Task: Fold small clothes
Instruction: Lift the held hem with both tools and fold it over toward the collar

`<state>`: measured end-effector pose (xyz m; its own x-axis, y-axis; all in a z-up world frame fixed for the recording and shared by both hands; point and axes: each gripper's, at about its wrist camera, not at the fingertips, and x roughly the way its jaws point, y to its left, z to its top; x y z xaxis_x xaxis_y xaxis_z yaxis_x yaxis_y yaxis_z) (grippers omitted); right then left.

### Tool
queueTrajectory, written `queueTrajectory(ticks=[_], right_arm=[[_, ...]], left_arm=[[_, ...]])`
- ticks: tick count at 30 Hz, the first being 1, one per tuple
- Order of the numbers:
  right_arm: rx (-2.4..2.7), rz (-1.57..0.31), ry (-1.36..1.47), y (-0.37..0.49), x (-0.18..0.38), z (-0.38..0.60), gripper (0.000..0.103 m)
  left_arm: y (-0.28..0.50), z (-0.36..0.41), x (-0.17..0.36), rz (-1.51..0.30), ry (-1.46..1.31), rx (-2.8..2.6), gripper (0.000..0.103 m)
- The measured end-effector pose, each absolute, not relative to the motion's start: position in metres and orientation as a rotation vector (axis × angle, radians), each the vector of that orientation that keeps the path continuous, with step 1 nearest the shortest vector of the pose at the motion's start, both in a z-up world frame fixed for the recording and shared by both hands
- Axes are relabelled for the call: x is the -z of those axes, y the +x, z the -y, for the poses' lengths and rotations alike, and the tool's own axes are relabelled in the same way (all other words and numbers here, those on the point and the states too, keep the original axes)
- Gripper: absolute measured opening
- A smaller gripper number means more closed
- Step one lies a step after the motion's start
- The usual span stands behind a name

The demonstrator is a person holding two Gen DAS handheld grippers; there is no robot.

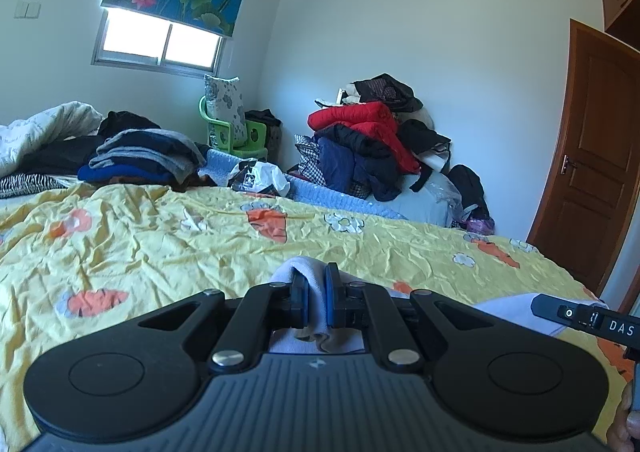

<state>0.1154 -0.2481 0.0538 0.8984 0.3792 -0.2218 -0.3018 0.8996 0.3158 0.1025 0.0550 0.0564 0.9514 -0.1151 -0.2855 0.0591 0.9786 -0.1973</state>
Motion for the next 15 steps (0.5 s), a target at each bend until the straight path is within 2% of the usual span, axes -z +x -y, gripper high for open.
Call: queueTrajectory(ticks=[8, 15], right_arm=[[-0.348, -0.307, 0.296, 0.159, -0.050, 0.247, 0.005], [-0.333, -0.381, 0.310, 0.205, -0.029, 0.243, 0.005]], left_arm=[[0.144, -0.052, -0.052, -0.327, -0.170, 0.064, 0.008], [0.193, -0.055, -0.027, -0.438, -0.191, 0.041, 0.008]])
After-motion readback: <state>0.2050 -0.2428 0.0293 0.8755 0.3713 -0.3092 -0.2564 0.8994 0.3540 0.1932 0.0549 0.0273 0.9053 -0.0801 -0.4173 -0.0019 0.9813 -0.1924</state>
